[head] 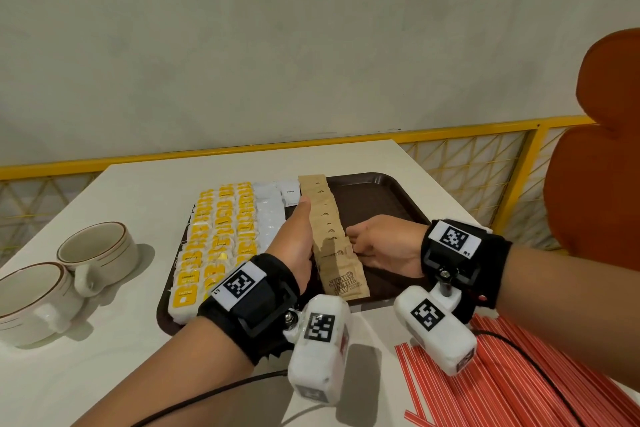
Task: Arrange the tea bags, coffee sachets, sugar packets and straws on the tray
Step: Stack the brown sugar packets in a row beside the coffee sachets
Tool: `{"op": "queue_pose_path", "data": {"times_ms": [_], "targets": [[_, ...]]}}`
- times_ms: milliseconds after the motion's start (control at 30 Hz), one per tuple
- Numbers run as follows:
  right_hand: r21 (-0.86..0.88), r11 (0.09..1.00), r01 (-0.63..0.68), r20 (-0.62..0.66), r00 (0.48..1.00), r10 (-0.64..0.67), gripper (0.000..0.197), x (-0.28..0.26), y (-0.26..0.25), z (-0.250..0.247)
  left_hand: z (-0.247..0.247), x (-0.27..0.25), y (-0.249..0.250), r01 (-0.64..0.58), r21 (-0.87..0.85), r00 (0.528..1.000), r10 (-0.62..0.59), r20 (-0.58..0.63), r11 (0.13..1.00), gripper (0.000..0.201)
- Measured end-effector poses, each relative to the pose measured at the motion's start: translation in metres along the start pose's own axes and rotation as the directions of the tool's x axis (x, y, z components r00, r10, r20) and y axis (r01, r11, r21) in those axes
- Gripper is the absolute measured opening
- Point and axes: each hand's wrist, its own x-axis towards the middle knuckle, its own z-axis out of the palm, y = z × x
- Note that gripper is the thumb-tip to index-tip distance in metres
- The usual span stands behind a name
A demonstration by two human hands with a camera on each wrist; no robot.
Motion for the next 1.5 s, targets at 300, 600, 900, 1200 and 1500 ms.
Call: {"op": "queue_pose_path", "data": {"times_ms": [300, 600, 900, 1200, 1500], "targets": [[0.0, 1.0, -0.028, 0.05, 0.998, 0.028, 0.047, -0.019, 0.008, 0.001, -0.002, -0.016, -0.009, 0.015, -0.051, 0.998, -0.011, 0.069, 0.999, 0.058], [0.034, 0.999, 0.013, 0.014, 1.0, -0.014, 0.049, -0.014, 0.011, 0.012, -0.001, -0.016, -0.011, 0.001, -0.047, 0.999, 0.001, 0.05, 0.999, 0.056], [-0.101, 0.995, -0.005, -0.067, 0.998, -0.002, 0.047, -0.012, 0.004, 0.015, 0.003, -0.019, -0.008, -0.021, -0.023, 0.999, 0.022, 0.033, 1.0, 0.054], [-0.208, 0.978, -0.027, -0.096, 0.995, 0.007, 0.031, -0.02, 0.013, -0.005, -0.004, -0.03, -0.013, 0.018, -0.028, 0.998, -0.016, 0.066, 0.999, 0.055], [-0.246, 0.969, -0.02, -0.13, 0.991, -0.013, 0.025, -0.021, 0.017, -0.01, -0.006, -0.024, -0.017, 0.031, -0.015, 0.998, -0.03, 0.057, 0.999, 0.054]]}}
